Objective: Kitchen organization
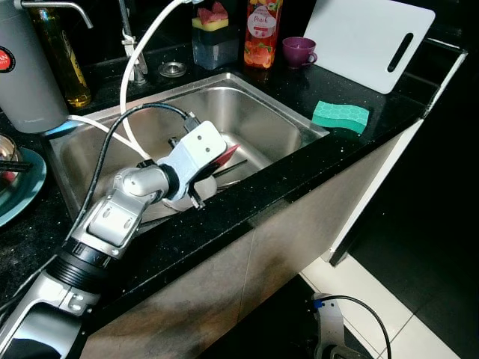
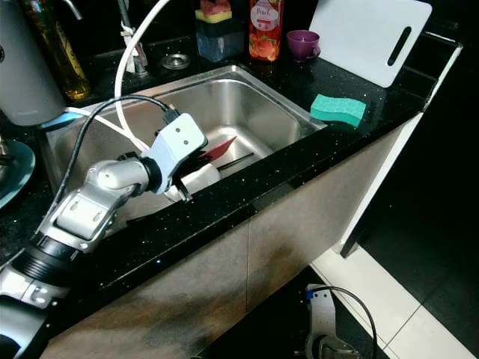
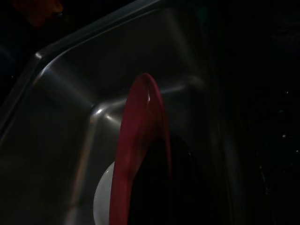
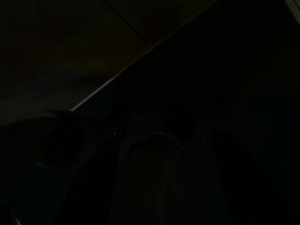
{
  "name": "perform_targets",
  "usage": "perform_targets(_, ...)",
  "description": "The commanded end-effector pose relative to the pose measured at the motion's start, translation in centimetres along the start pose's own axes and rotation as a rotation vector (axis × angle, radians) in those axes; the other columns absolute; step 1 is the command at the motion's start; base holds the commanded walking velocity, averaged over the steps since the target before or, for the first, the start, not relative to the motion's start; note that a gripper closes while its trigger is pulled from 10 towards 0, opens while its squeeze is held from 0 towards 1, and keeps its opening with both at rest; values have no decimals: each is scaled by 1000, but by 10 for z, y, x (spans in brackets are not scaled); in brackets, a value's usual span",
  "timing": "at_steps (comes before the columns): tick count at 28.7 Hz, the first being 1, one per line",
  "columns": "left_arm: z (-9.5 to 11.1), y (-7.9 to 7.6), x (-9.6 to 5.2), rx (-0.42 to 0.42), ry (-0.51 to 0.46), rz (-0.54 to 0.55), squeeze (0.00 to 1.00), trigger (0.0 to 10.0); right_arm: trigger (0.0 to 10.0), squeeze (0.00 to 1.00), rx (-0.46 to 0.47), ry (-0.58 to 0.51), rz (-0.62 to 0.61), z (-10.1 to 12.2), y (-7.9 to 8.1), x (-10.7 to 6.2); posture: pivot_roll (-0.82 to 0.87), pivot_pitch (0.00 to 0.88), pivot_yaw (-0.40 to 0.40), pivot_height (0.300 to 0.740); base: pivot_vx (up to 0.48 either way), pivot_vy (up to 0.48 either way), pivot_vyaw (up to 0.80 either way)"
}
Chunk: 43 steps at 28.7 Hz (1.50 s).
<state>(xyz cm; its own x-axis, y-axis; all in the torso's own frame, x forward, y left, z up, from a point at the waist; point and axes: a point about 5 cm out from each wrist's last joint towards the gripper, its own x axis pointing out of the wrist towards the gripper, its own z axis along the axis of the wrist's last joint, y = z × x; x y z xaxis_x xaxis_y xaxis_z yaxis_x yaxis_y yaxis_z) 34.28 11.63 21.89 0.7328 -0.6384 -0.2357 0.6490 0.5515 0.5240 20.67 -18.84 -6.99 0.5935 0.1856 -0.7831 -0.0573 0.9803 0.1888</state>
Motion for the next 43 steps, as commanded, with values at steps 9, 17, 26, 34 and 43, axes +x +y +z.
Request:
perform_targets(9, -9, -3, 1, -14, 5, -1, 0, 10000, 10000, 0, 0, 10, -5, -5, 1, 0, 6, 106, 10, 740, 0, 0, 0)
perform_targets(17, -10, 1, 1, -15, -3, 32, 369, 10000, 10000, 0, 0, 7, -2, -4, 3, 0, 20, 105, 11, 740, 0, 0, 0)
perform_targets(26, -2, 13, -4, -13, -43, 101, 1000, 10000, 10000, 0, -3, 7, 3, -3, 4, 1, 33, 105, 1, 740, 0, 0, 0)
perform_targets(34, 12, 19, -10, -95, -141, 103, 1000, 10000, 10000, 0, -3, 6, 2, -2, 3, 1, 35, 102, -2, 740, 0, 0, 0)
perform_targets(43, 83, 8, -53, -406, -705, -205, 0, 10000, 10000, 0, 0, 4, 5, -2, 3, 1, 42, 99, -7, 740, 0, 0, 0)
